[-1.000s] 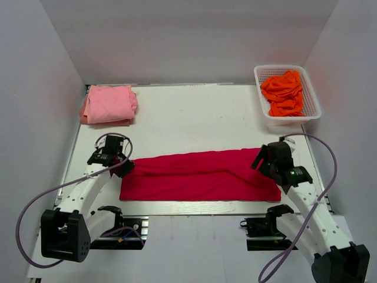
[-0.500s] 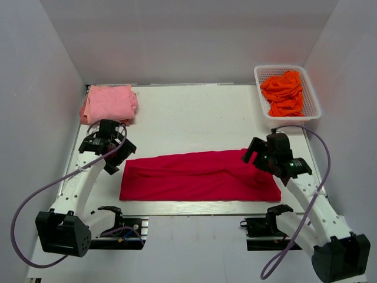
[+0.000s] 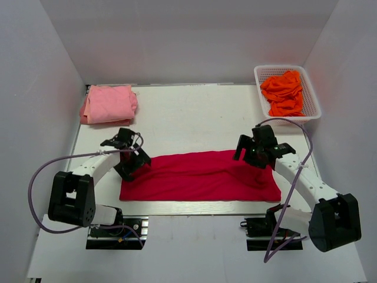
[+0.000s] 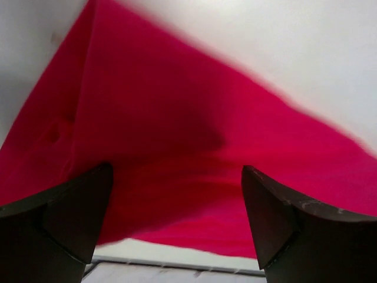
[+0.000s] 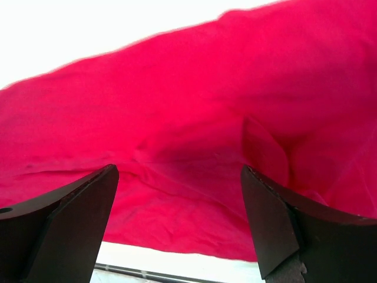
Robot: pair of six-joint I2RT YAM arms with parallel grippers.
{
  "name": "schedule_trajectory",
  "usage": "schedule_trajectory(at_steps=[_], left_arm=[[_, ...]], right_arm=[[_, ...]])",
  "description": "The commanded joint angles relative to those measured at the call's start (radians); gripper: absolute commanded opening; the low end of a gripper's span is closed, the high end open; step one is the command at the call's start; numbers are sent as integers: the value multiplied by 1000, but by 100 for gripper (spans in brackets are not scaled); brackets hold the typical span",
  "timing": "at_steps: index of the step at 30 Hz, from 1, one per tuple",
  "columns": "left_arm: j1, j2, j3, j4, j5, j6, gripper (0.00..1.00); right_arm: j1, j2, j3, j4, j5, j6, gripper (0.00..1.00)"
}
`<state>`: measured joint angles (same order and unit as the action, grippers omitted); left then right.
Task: Fold and stack the t-shirts
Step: Fold the other side of the tshirt into a rectangle
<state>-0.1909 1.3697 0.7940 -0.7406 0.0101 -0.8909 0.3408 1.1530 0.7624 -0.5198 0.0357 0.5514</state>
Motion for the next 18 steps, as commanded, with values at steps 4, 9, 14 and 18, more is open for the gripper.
schedule_trajectory(at_steps=[4, 9, 14, 18], left_arm=[[-18, -95, -142, -95, -24, -48, 100], [-18, -130, -144, -232, -115, -97, 100], [-18, -144, -17, -233, -140, -71, 100], [-18, -133, 124, -275, -183, -22, 100]], right_arm=[[-2, -35, -71, -146, 98, 82, 90], [-2, -102, -95, -151, 87, 64, 90], [4, -134, -14, -53, 4, -66, 90], [6, -112, 18, 10, 3, -119, 90]])
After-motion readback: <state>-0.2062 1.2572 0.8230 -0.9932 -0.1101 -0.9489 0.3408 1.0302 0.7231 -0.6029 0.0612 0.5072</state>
